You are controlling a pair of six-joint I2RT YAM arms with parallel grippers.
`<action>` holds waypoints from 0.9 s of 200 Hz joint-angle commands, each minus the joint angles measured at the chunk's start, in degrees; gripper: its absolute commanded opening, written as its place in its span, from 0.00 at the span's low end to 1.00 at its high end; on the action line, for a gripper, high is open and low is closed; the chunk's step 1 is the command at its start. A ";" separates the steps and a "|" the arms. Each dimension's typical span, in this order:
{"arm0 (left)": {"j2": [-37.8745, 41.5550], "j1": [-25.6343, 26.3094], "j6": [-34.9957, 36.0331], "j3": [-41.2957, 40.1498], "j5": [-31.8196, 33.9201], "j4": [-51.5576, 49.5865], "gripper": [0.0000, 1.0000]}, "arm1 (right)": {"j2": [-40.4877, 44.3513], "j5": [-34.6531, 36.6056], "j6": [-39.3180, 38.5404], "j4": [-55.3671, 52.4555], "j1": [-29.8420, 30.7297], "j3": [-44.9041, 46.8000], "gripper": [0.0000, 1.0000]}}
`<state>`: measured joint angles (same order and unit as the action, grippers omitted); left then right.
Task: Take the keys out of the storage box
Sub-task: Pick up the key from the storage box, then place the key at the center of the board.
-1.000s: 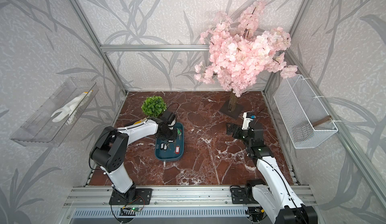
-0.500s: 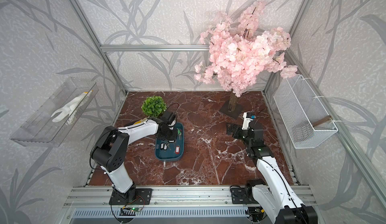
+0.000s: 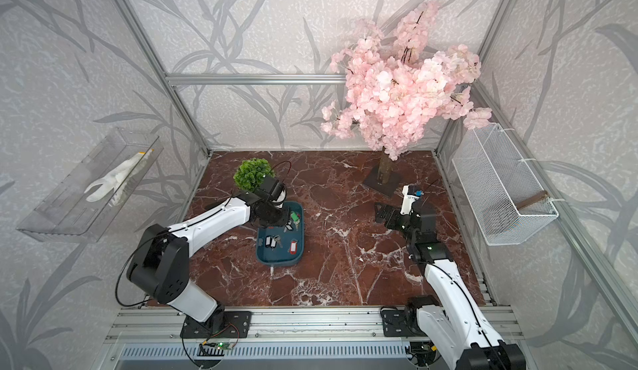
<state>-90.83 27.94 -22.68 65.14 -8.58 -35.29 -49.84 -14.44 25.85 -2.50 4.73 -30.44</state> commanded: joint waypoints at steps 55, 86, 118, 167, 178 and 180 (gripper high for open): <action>-2.37 3.65 4.06 18.80 1.81 -5.68 0.00 | 3.95 1.77 -2.40 -3.30 0.25 -3.38 0.99; -10.74 4.30 4.22 28.09 0.35 -6.58 0.00 | 5.39 2.39 -2.62 -4.26 0.20 -3.10 0.99; -20.18 4.81 4.31 36.73 -0.57 -6.74 0.00 | 6.37 2.59 -2.45 -4.76 0.21 -2.55 0.99; -33.90 4.97 4.03 48.52 1.37 -8.19 0.00 | 6.68 2.06 -1.94 -5.00 0.19 -2.11 0.99; -36.48 4.92 4.13 50.95 2.15 -8.82 0.00 | 6.91 2.08 -1.85 -5.02 0.19 -1.97 0.99; -36.93 4.88 4.11 51.44 2.23 -9.07 0.00 | 6.94 2.07 -1.85 -5.02 0.23 -1.95 0.99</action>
<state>-124.07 32.58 -19.42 111.53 -8.36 -41.98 -43.94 -12.49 23.94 -6.79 4.73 -32.08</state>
